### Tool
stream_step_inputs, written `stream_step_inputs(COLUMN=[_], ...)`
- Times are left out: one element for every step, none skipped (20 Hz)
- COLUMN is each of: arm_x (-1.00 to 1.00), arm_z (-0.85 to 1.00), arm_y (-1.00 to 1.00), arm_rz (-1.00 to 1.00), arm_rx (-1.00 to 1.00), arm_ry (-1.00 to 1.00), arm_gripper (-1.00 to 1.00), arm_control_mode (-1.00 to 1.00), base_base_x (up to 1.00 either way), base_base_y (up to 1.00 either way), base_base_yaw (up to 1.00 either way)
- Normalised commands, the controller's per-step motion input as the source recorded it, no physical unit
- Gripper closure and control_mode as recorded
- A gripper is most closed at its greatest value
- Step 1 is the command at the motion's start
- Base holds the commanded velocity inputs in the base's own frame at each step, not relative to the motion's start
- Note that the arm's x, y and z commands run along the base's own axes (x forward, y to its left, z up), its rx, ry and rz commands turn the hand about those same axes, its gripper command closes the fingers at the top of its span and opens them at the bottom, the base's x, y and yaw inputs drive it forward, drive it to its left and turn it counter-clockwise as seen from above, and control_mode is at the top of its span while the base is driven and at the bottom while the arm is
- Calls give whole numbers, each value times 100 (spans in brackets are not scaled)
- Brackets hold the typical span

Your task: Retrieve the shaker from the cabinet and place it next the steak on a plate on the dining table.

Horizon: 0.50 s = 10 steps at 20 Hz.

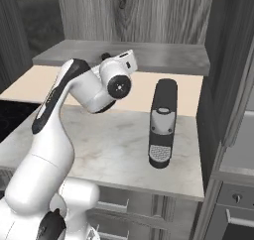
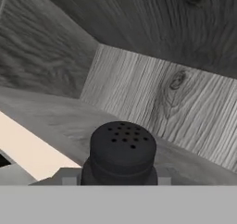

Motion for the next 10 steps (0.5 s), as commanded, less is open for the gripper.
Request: stream_step_inputs(arm_x=[-89, -88, -89, -93, -96, -100, -99, 0, 0, 0], arm_z=[-2, -4, -6, -9, -11, -14, -19, 0, 0, 0], arm_y=[0, 0, 0, 0, 0, 0, 0, 0, 0, 0], arm_rz=[6, 6, 7, 7, 7, 8, 9, 0, 0, 0], arm_rx=[-1, -1, -1, -1, -1, -1, -1, 0, 0, 0], arm_ry=[-11, -11, -11, -10, -9, -7, -4, 0, 0, 0], arm_gripper=[100, 100, 100, 100, 100, 100, 100, 100, 100, 100], arm_control_mode=[-100, -100, -100, -100, -100, -100, -100, 100, 100, 100], base_base_x=[0, 0, 0, 0, 0, 0, 0, -100, -99, -95], base_base_y=[0, 0, 0, 0, 0, 0, 0, 0, 0, 2], base_base_yaw=[0, 0, 0, 0, 0, 0, 0, 13, 16, 20])
